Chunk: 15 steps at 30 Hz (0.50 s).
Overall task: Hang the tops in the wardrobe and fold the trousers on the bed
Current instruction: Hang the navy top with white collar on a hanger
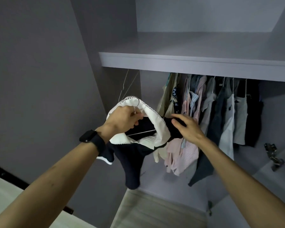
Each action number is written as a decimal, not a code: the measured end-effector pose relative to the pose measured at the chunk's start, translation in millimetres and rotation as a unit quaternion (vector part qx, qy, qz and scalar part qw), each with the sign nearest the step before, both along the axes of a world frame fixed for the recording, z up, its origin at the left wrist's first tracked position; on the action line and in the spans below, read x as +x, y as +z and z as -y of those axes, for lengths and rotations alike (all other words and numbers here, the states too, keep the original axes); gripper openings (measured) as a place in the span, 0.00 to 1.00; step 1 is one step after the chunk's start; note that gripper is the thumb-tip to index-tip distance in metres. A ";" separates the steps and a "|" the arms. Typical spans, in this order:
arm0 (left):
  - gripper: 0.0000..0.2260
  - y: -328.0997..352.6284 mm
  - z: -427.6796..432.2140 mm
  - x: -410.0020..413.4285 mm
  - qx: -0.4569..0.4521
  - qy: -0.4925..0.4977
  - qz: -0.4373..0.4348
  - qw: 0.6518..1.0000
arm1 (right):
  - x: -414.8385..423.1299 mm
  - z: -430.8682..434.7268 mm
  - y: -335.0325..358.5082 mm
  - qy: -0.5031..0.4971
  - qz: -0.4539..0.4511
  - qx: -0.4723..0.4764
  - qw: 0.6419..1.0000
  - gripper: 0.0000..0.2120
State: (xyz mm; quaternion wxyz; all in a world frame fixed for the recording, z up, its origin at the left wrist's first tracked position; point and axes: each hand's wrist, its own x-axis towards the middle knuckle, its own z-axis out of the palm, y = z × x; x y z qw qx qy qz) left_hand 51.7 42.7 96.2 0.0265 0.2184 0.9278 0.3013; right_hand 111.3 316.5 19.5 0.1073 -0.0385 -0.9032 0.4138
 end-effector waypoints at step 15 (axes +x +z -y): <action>0.09 13.7 12.7 0.7 -0.057 -0.027 0.026 0.998 | -4.9 -18.1 -4.1 -0.148 -0.059 0.009 0.987 0.11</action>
